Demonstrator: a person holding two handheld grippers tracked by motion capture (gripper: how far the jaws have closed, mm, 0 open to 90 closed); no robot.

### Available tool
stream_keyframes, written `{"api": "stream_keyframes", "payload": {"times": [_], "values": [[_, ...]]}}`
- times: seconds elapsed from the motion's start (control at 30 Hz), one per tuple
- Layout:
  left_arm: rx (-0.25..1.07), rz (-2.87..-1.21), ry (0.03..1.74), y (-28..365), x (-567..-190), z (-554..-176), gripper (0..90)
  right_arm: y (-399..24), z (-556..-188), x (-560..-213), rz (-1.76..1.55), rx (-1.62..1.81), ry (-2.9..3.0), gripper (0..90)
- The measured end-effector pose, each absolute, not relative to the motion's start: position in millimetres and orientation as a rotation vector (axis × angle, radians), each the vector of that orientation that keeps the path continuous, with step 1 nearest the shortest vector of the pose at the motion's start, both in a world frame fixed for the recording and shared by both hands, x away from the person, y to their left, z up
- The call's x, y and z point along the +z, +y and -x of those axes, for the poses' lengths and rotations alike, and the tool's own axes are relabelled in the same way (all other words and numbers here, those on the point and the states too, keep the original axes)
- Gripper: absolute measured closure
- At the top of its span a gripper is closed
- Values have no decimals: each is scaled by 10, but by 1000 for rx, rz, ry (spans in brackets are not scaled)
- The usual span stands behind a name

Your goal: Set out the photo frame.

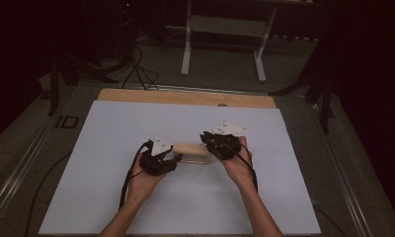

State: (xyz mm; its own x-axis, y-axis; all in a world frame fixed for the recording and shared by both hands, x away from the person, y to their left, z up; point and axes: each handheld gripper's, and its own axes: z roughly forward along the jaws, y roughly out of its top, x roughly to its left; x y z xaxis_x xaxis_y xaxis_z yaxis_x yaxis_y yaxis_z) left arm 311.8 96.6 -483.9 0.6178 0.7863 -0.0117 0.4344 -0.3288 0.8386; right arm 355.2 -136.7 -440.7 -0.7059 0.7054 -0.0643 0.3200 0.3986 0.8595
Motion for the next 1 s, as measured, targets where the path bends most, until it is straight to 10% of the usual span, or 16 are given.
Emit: {"api": "stream_keyframes", "payload": {"times": [0.5,1.0], "values": [[501,-1971,967,965,-4852,-3136,528,-1665,-3284,-4460,-836,1331,2268,377],[494,-1987,924,939,-4900,-3183,462,-1578,-3305,-4770,-813,1294,2355,399]]}}
